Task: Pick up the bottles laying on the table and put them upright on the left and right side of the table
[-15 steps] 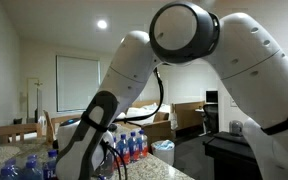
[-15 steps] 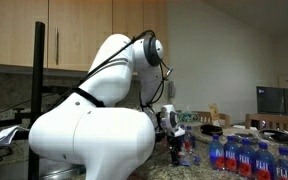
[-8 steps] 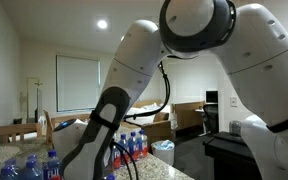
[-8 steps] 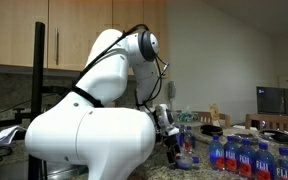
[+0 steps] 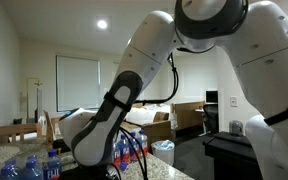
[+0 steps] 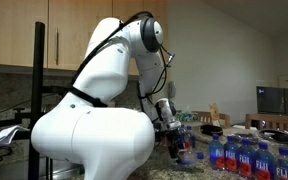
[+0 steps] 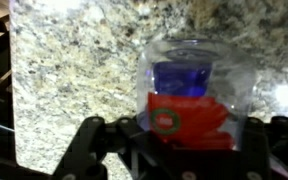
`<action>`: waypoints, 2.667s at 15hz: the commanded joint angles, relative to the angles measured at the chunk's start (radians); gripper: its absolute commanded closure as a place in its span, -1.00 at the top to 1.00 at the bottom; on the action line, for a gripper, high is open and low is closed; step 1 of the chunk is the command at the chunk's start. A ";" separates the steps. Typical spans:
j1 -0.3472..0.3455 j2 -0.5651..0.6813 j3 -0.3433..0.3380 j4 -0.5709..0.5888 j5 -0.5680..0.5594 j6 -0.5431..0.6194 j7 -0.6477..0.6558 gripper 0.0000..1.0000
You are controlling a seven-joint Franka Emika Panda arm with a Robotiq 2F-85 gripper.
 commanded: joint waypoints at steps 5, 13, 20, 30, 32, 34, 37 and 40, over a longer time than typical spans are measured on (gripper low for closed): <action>-0.145 -0.125 0.151 -0.030 -0.148 -0.279 0.417 -0.32; -0.273 -0.036 0.244 0.064 -0.098 -0.603 0.545 -0.12; -0.303 0.132 0.246 0.254 -0.084 -0.852 0.527 -0.10; -0.297 0.371 0.219 0.515 -0.085 -1.069 0.520 -0.12; -0.294 0.394 0.209 0.549 -0.086 -1.097 0.535 -0.13; -0.294 0.414 0.197 0.581 -0.087 -1.130 0.547 -0.12; -0.294 0.438 0.185 0.619 -0.093 -1.150 0.560 -0.12; -0.292 0.453 0.178 0.647 -0.093 -1.168 0.574 0.05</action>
